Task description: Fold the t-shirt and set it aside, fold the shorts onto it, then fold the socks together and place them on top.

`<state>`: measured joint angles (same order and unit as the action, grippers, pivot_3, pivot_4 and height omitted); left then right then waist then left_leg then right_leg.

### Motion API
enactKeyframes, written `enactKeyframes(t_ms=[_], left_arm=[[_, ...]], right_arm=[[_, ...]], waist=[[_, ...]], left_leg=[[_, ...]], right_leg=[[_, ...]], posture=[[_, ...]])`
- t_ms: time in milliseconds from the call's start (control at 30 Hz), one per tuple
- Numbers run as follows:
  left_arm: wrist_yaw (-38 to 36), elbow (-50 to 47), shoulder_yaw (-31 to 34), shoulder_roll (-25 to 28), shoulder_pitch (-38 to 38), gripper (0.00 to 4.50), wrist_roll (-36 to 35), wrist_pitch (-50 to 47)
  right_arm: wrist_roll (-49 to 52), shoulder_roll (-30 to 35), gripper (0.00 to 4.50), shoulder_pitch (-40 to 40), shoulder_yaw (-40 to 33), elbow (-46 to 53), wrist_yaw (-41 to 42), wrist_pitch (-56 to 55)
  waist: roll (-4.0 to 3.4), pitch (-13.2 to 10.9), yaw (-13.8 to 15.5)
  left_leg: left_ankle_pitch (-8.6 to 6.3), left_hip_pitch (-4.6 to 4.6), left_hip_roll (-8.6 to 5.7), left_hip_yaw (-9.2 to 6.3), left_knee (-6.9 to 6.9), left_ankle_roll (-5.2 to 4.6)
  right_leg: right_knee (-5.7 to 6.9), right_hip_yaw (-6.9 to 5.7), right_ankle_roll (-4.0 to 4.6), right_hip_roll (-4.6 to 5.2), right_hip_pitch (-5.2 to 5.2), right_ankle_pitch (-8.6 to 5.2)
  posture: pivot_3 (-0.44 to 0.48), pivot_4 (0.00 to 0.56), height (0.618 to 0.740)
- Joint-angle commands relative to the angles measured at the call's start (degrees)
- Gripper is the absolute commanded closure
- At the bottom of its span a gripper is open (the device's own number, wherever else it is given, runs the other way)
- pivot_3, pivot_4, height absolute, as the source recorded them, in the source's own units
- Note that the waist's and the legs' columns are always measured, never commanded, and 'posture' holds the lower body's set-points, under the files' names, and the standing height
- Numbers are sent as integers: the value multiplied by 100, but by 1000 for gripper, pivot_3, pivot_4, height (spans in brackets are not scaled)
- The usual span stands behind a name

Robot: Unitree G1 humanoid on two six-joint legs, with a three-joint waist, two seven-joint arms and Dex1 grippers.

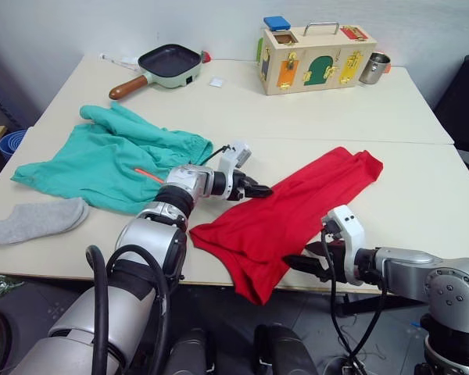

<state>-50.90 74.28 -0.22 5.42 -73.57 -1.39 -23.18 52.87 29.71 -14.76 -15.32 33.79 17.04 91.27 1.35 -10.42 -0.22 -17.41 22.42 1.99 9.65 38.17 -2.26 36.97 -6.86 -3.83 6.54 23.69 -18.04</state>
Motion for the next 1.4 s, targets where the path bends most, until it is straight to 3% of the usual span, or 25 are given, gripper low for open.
enactKeyframes(t_ms=[33,267,533,767,800,900,967,1300,1400], left_arm=[[255,30,-142,-182,-17,1182,228,60],[268,42,409,-197,-150,3147,-186,-245],[88,51,-23,-244,-61,3147,273,-227],[400,92,-95,-330,40,3147,388,-46],[406,94,-96,-340,53,3318,389,-32],[488,95,-111,-357,115,3983,418,50],[520,89,-133,-352,167,4500,458,142],[632,56,184,-438,357,4500,232,255],[860,33,369,-453,377,4500,97,303]], right_arm=[[356,44,0,73,163,-55,-145,123],[639,-64,0,93,193,-97,-511,123],[883,-136,0,100,206,-185,-812,123],[934,-232,0,93,346,-267,-1054,123],[911,-260,0,103,388,-277,-1085,123],[762,-340,573,100,506,-332,-1144,123],[651,-416,1241,71,542,-378,-1159,123],[430,-423,4478,0,432,-388,-889,123],[418,-305,4478,-7,360,-399,-745,123]], waist=[[2,1,7],[3,1,5],[4,2,-7],[20,12,-2],[30,18,-3],[48,30,-8],[50,31,-11],[56,36,-2],[56,36,11]], left_leg=[[0,0,0,0,0,0],[-3,1,0,-3,1,-5],[-2,0,1,-1,0,-4],[-2,-10,2,-4,1,-4],[-3,-11,2,-5,1,-5],[-3,-11,4,-7,0,-5],[-3,-11,5,-7,-1,-5],[-4,-11,6,-7,-3,-4],[-4,-9,5,-8,-3,-6]], right_leg=[[0,0,0,1,0,0],[-1,-1,0,4,-2,0],[-1,-2,0,0,-2,0],[-2,-1,0,3,-13,0],[-2,-1,0,3,-15,0],[-2,-2,0,3,-15,0],[-2,-1,0,3,-14,0],[-4,-3,1,3,-14,0],[-5,-3,1,4,-14,0]], posture=[[0,150,740],[0,150,740],[0,150,740],[0,150,740],[0,150,740],[0,150,740],[0,150,740],[0,150,740],[0,150,740]])
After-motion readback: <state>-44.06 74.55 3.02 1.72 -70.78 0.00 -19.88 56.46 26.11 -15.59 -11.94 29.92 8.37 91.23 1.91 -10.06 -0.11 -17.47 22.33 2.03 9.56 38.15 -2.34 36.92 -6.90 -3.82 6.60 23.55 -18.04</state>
